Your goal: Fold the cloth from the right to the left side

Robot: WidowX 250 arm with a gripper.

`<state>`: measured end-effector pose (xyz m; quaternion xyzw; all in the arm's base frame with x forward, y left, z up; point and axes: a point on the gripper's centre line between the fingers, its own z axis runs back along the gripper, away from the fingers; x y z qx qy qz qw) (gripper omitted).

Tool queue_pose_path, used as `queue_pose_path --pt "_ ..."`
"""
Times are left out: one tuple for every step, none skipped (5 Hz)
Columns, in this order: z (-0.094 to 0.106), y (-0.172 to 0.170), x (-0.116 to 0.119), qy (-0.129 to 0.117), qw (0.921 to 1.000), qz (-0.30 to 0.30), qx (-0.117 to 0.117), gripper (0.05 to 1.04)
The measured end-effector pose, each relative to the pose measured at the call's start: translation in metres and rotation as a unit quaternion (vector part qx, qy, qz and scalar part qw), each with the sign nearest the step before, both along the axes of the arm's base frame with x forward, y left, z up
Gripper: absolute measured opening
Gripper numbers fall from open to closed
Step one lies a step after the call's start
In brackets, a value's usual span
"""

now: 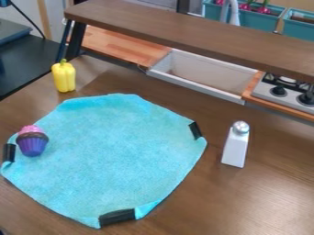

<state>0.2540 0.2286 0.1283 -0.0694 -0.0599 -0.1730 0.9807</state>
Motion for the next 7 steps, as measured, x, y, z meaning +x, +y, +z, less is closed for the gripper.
queue_pose_path --pt "-0.012 -0.001 0.0 0.01 0.9999 0.005 -0.012 0.999" --pt "-0.024 -0.019 0.01 0.014 0.9991 0.031 -0.023 0.999" --pt "-0.021 -0.044 0.024 0.004 0.9982 0.051 -0.032 0.999" --pt "-0.018 -0.075 0.036 -0.014 0.9954 0.086 -0.041 1.0" --pt "-0.02 -0.102 0.054 -0.038 0.9895 0.129 -0.053 0.999" --pt "-0.031 -0.125 0.066 -0.048 0.9848 0.159 -0.05 0.999" --pt "-0.04 -0.154 0.078 -0.056 0.9813 0.178 -0.048 0.999"
